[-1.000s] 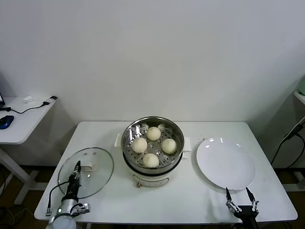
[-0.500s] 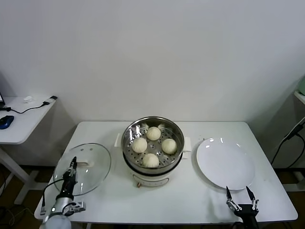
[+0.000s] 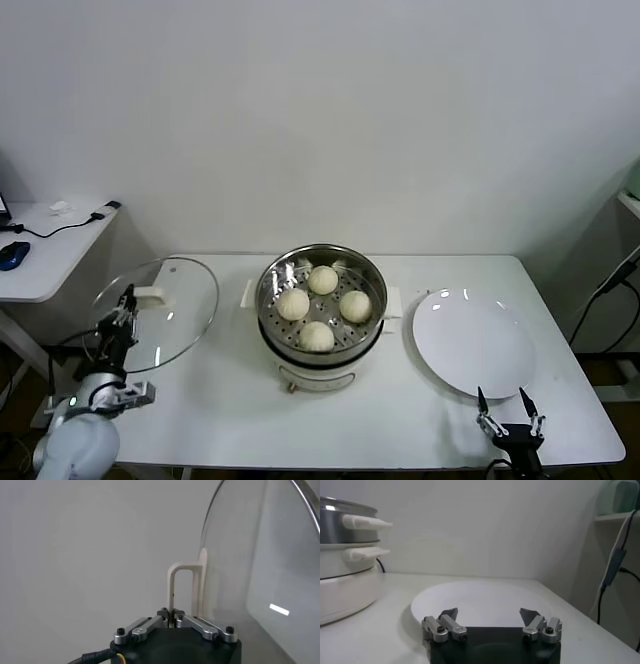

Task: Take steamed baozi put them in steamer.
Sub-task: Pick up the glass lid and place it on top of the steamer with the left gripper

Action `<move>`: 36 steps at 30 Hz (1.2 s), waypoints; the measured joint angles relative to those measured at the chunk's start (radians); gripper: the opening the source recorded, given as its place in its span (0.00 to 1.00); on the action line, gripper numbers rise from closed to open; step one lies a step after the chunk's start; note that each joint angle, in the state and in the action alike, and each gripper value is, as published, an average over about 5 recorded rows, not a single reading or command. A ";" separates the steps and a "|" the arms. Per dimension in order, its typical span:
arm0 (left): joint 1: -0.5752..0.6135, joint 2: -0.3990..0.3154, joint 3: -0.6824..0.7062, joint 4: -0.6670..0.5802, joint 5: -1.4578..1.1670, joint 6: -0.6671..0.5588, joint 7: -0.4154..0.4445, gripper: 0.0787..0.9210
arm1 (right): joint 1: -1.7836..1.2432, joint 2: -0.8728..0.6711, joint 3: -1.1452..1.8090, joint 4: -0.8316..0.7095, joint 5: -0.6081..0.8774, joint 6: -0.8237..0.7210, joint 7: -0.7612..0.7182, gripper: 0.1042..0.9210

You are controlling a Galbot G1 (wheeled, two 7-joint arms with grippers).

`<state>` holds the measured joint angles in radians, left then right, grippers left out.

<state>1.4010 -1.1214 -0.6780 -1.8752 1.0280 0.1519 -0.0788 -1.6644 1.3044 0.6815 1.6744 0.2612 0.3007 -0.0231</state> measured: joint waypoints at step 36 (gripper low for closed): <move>-0.312 -0.335 0.713 -0.138 0.515 0.501 0.382 0.07 | -0.031 0.007 -0.014 0.011 0.001 0.028 0.003 0.88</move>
<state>1.0894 -1.4568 0.0350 -2.0132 1.5435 0.6527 0.3032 -1.6958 1.3118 0.6675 1.6858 0.2619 0.3290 -0.0198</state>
